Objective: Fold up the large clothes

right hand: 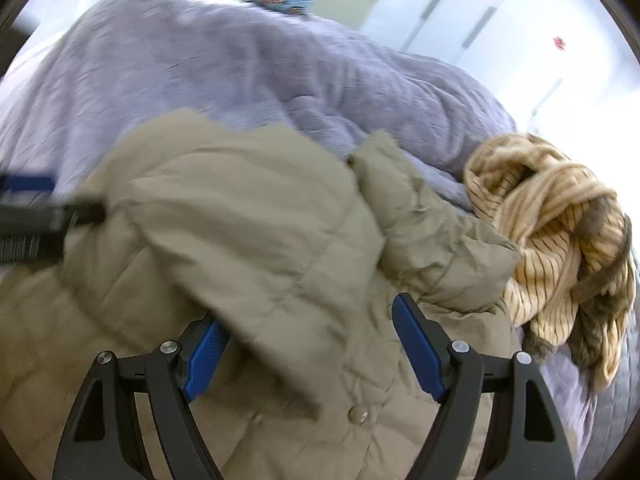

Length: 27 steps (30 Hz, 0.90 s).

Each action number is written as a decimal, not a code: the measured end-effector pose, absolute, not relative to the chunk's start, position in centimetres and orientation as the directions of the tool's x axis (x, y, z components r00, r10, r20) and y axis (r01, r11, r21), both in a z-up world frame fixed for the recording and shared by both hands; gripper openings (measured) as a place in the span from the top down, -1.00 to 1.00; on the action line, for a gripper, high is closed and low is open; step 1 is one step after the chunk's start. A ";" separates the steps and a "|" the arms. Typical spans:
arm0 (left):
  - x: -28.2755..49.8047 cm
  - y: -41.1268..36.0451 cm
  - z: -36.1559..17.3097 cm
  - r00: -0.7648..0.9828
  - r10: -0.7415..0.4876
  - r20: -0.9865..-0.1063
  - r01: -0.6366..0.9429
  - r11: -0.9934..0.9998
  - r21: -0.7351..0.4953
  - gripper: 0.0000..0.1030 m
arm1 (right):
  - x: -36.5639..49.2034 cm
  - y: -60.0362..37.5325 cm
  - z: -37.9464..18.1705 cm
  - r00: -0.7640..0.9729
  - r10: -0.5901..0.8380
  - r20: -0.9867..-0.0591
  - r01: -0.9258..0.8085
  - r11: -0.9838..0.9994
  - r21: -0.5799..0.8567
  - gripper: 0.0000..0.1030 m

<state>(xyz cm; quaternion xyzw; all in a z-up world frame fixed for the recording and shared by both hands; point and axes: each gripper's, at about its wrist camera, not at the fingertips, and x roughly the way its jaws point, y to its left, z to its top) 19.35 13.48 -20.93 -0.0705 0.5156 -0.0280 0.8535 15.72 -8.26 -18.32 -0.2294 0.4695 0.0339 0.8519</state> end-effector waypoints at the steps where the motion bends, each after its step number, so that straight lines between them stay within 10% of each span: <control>1: 19.3 13.2 -21.2 0.465 -0.116 -0.878 -0.024 0.989 -0.144 -0.59 | 15.9 -9.4 -17.8 0.564 -0.150 -0.812 -0.227 0.918 -0.327 -0.40; 4: 19.4 12.8 -21.5 0.453 -0.105 -0.885 -0.007 0.993 -0.121 -0.59 | 16.1 -13.4 -16.9 0.545 -0.128 -0.828 -0.079 0.976 -0.203 0.69; 11: 20.5 12.1 -20.9 0.449 -0.062 -0.891 0.002 0.998 -0.068 -0.59 | 13.7 -26.9 -20.9 0.339 0.140 -0.930 0.348 0.900 0.262 0.71; 13: 20.9 11.7 -19.2 0.493 -0.045 -0.869 -0.005 0.999 -0.054 -0.59 | 12.5 -28.5 -21.1 0.330 0.185 -0.926 0.395 0.864 0.313 0.45; 15: 21.2 11.8 -17.7 0.538 -0.026 -0.843 -0.005 0.999 -0.034 -0.59 | 11.0 -29.9 -20.2 0.350 0.155 -0.924 0.426 0.852 0.304 0.15; 27: 27.4 8.3 -20.6 0.512 0.102 -0.853 0.022 0.991 0.132 -0.59 | 14.0 -27.2 -19.0 0.421 0.067 -0.905 0.263 0.946 0.192 0.35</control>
